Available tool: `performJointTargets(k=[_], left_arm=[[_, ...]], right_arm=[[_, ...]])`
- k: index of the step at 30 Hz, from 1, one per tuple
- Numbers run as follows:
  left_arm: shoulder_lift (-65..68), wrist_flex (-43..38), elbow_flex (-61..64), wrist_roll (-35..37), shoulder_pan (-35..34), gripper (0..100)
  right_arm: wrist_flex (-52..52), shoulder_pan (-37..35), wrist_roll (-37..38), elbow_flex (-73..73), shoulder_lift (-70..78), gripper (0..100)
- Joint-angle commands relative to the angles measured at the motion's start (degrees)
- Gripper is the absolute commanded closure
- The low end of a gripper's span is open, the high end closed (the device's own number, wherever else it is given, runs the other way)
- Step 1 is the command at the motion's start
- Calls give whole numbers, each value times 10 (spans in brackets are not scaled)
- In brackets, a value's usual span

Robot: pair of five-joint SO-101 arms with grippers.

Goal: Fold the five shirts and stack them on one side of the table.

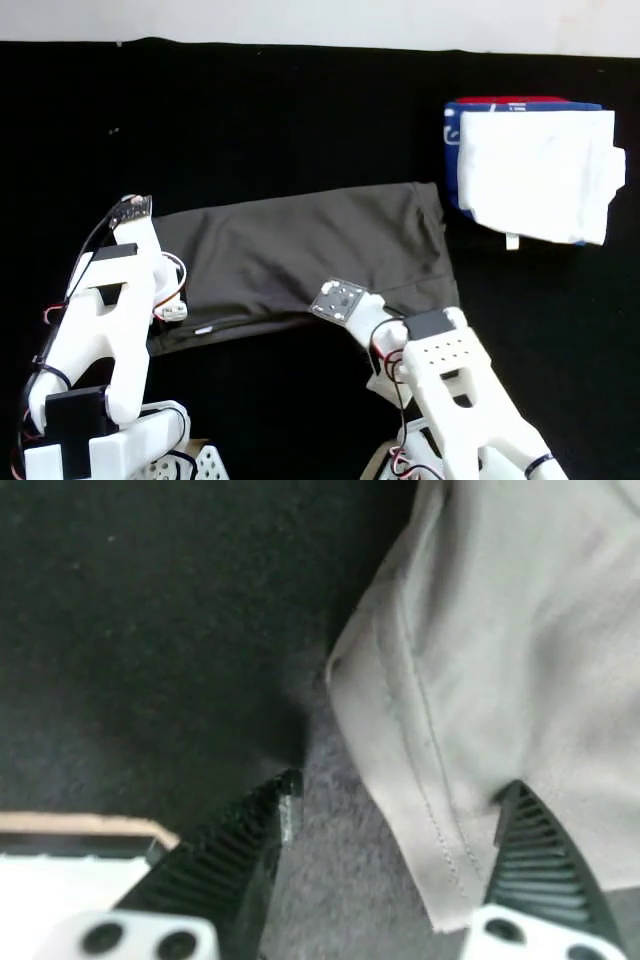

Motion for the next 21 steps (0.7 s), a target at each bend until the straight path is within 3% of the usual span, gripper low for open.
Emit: performJointTargets(k=[1,7,13,21], left_arm=[[0,-15,2,5,-22,991],[0,-15,2,5,-22,991],[0,-15,2,5,-22,991],[0,-15,2,5,-22,991]], right_arm=[[-37,0,8,2,39,695],[-64,0,7,-59,192,731],[-63,0,8,-97,232,995],[53,44,11,-214,157,993]])
